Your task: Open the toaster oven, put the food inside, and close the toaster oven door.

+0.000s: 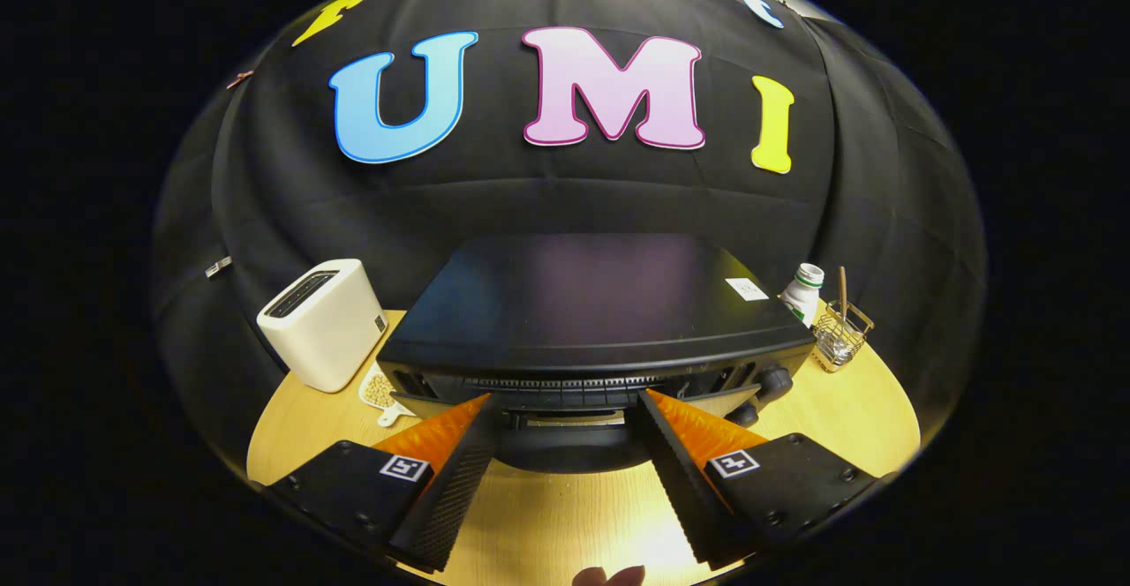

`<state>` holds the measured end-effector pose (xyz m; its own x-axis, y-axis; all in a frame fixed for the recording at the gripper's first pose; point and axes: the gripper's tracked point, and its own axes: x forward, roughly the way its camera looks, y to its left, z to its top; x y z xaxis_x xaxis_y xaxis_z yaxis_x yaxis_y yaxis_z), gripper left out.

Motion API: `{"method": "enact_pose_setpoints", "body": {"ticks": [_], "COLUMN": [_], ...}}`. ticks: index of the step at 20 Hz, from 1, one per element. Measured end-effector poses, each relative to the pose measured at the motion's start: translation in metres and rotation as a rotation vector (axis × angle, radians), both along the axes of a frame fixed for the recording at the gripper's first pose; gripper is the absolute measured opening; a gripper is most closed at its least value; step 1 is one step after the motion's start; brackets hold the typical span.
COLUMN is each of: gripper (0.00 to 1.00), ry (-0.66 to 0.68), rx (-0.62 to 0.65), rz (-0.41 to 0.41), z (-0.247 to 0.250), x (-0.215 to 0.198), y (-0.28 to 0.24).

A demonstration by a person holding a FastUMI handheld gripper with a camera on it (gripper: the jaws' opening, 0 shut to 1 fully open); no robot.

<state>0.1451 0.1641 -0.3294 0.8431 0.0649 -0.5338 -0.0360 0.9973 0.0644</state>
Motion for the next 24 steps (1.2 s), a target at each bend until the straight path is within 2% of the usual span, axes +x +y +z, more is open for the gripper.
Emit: {"method": "enact_pose_setpoints", "body": {"ticks": [8, 17, 20, 24], "gripper": [0.99, 0.99, 0.99, 0.99], "ry": [0.078, 0.299, 0.302, 0.275], "rx": [-0.036, -0.061, -0.033, 0.037], "rz": [0.004, 0.035, 0.057, 0.101], "z": [-0.044, -0.114, -0.107, -0.068], "x": [-0.075, -0.133, -0.135, -0.132], "y": [-0.005, -0.006, -0.006, -0.016]}}
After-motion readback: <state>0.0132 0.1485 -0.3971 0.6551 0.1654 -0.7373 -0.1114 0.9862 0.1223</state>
